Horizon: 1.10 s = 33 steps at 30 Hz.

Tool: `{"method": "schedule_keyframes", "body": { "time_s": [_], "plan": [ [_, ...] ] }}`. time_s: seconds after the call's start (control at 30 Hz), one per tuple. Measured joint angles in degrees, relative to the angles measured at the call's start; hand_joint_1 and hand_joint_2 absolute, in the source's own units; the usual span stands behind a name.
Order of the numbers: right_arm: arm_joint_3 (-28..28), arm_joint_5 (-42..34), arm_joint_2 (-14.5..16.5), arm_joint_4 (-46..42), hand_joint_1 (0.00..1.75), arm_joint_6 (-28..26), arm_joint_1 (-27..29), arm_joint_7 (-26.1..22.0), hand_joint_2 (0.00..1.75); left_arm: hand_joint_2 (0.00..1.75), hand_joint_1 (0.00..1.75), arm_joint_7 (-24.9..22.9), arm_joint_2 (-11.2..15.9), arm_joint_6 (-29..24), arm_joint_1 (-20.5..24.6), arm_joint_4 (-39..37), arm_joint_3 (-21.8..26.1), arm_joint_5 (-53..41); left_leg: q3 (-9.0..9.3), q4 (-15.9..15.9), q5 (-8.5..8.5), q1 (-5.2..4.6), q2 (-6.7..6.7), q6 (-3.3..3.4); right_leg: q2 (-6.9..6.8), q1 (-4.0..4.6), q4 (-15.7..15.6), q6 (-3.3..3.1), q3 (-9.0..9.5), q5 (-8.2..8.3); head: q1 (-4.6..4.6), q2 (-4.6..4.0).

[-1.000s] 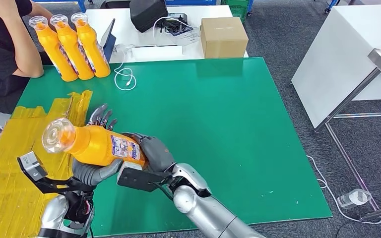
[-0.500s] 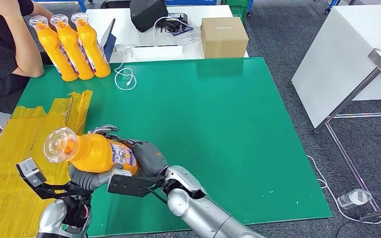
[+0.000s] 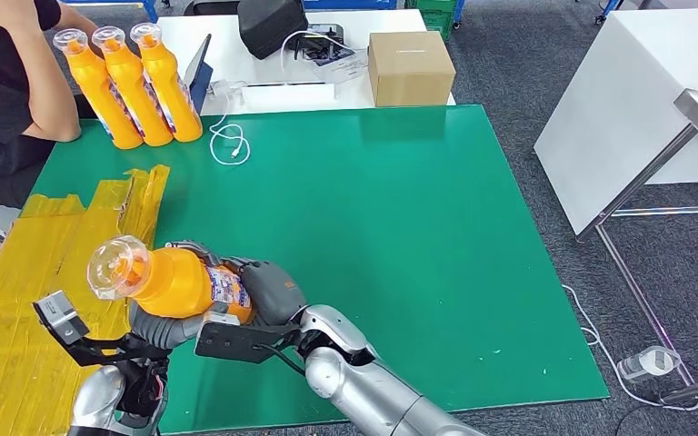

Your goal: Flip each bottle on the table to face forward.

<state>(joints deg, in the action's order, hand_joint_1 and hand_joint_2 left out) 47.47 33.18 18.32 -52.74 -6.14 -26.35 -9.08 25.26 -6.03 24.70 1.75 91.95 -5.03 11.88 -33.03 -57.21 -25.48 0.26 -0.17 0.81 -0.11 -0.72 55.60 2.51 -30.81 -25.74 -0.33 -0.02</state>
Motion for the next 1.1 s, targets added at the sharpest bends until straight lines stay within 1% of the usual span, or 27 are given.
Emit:
{"method": "schedule_keyframes", "body": {
  "time_s": [0.03, 0.1, 0.17, 0.27, 0.33, 0.4, 0.47, 0.57, 0.6, 0.63, 0.67, 0.73, 0.8, 0.87, 0.97, 1.07, 1.1],
  "plan": [
    [0.0, 0.0, 0.0, 0.0, 1.75, 0.0, 0.0, 0.0, 1.75, 1.75, 1.75, 0.0, 0.0, 0.0, 0.0, 0.0, 0.0, -0.1, 0.00, 0.0, 0.00, 0.00, 0.00, 0.00, 0.00, 0.00, 0.0, 0.00, 0.00, 0.00, 0.00, 0.00],
    [0.0, 0.1, 0.0, 0.0, 0.87, -0.5, 0.0, 0.2, 1.75, 1.75, 1.75, 0.5, 0.0, -0.7, 0.0, 0.1, 0.0, -1.2, 0.00, 0.0, 0.00, 0.00, 0.00, 0.00, 0.00, 0.00, 0.0, 0.00, 0.00, 0.00, 0.00, 0.00],
    [0.0, 0.6, -0.2, -0.1, 0.00, -1.9, 0.1, 1.0, 1.75, 1.75, 1.75, 1.5, 0.0, -2.6, 0.0, 0.6, -0.1, -4.4, 0.00, 0.0, 0.00, 0.00, 0.00, 0.00, 0.00, 0.00, 0.0, 0.00, 0.00, 0.00, -0.01, 0.00],
    [-0.5, 1.9, -1.1, -1.3, 0.00, -3.6, 0.8, 2.9, 1.75, 1.75, 1.75, 2.6, 0.2, -7.9, -0.2, 2.0, -0.2, -13.6, 0.00, 0.0, 0.00, 0.00, 0.00, 0.00, -0.01, 0.00, 0.0, 0.00, 0.00, 0.00, 0.01, 0.00],
    [-1.6, 1.7, -2.5, -3.1, 0.00, -3.6, 1.7, 3.4, 1.75, 1.75, 1.75, 3.3, 0.7, -12.5, -0.5, 3.0, -0.1, -20.6, -0.01, 0.0, 0.00, -0.01, -0.01, 0.00, -0.01, -0.01, 0.0, 0.00, 0.00, 0.00, 0.01, 0.00],
    [-3.3, 1.1, -4.6, -5.8, 0.00, -3.2, 2.6, 3.4, 0.87, 1.75, 1.75, 4.1, 1.6, -17.9, -1.1, 3.9, 0.4, -27.3, -0.01, 0.0, 0.00, -0.01, -0.01, 0.00, 0.00, -0.01, 0.0, 0.00, 0.00, 0.00, 0.00, 0.00],
    [-5.4, 0.7, -7.1, -9.5, 0.00, -2.5, 4.0, 3.1, 0.00, 1.75, 1.75, 4.3, 2.5, -25.6, -1.8, 4.6, 1.6, -36.5, -0.01, 0.0, 0.00, -0.01, -0.02, 0.00, -0.01, -0.01, 0.0, 0.00, 0.01, 0.00, 0.00, 0.00],
    [-8.9, 0.5, -11.5, -17.5, 0.00, -1.6, 7.9, 2.3, 0.00, 1.75, 1.75, 1.6, 4.0, -42.8, -3.8, 5.1, 3.8, -59.2, -0.03, 0.0, -0.02, -0.02, -0.03, 0.00, -0.02, -0.02, 0.0, 0.00, -0.01, 0.00, 0.01, 0.00],
    [-10.2, 0.5, -13.0, -20.2, 0.00, -1.4, 9.3, 2.0, 0.00, 1.75, 1.75, 0.4, 4.6, -47.1, -4.6, 5.0, 4.5, -66.1, -0.06, 0.0, -0.04, -0.03, -0.03, 0.00, -0.02, -0.02, 0.0, 0.00, -0.03, 0.00, 0.01, 0.00],
    [-11.3, 0.4, -14.4, -22.6, 0.00, -1.3, 10.6, 1.8, 0.00, 1.75, 1.75, -0.6, 5.2, -49.7, -5.3, 4.9, 5.2, -70.4, -0.09, 0.0, -0.05, -0.03, -0.03, 0.00, -0.01, -0.02, 0.0, 0.00, -0.07, 0.00, 0.01, 0.00],
    [-12.2, 0.4, -15.6, -24.6, 0.00, -1.2, 11.5, 1.7, 0.00, 1.75, 1.75, -1.2, 5.8, -50.8, -5.8, 4.7, 5.7, -72.4, -0.12, 0.0, -0.05, -0.03, -0.03, 0.00, -0.01, -0.02, 0.0, 0.00, -0.10, -0.01, 0.00, 0.00],
    [-13.5, 0.4, -17.3, -27.7, 0.00, -1.1, 12.9, 1.6, 0.00, 1.75, 1.75, -1.7, 6.7, -51.3, -6.5, 4.2, 6.4, -71.9, -0.15, 0.0, -0.05, -0.02, -0.02, 0.00, -0.01, -0.02, 0.0, 0.00, -0.14, -0.01, -0.01, 0.00],
    [-14.2, 0.3, -18.4, -29.8, 0.00, -1.0, 13.8, 1.5, 0.00, 1.75, 1.75, -2.4, 7.1, -51.6, -6.8, 3.8, 6.7, -71.2, -0.14, 0.0, -0.04, -0.02, -0.02, 0.00, -0.01, -0.01, 0.0, 0.00, -0.13, 0.00, 0.00, 0.00],
    [-14.8, 0.2, -19.3, -31.6, 0.00, -1.0, 14.5, 1.4, 0.00, 1.75, 1.75, -3.7, 7.5, -51.7, -7.0, 3.2, 6.8, -72.6, -0.14, 0.0, -0.04, -0.02, -0.02, 0.00, -0.01, -0.01, 0.0, 0.00, -0.12, 0.00, 0.00, 0.00],
    [-15.8, -0.8, -20.8, -33.9, 0.00, -0.8, 15.0, 0.9, 0.00, 1.75, 1.75, -6.3, 8.7, -51.7, -7.1, 0.8, 6.9, -79.1, -0.12, 0.0, -0.03, -0.02, -0.02, 0.00, -0.01, -0.02, 0.0, 0.00, -0.11, 0.00, -0.01, 0.00],
    [-16.8, -1.7, -21.8, -35.0, 0.00, 0.2, 14.7, 0.3, 0.00, 1.75, 1.75, -8.1, 10.1, -50.8, -6.2, -4.5, 6.1, -84.9, -0.11, 0.0, -0.02, -0.02, -0.01, 0.00, -0.01, -0.02, 0.0, 0.00, -0.10, 0.00, -0.01, 0.00],
    [-17.0, -1.8, -21.9, -35.1, 0.00, 0.6, 14.5, 0.2, 0.44, 1.75, 1.75, -8.3, 10.5, -50.3, -5.8, -6.7, 5.5, -85.6, -0.11, 0.0, -0.01, -0.02, -0.01, 0.00, -0.01, -0.02, 0.0, 0.00, -0.10, 0.00, -0.01, 0.00]
  ]
}}
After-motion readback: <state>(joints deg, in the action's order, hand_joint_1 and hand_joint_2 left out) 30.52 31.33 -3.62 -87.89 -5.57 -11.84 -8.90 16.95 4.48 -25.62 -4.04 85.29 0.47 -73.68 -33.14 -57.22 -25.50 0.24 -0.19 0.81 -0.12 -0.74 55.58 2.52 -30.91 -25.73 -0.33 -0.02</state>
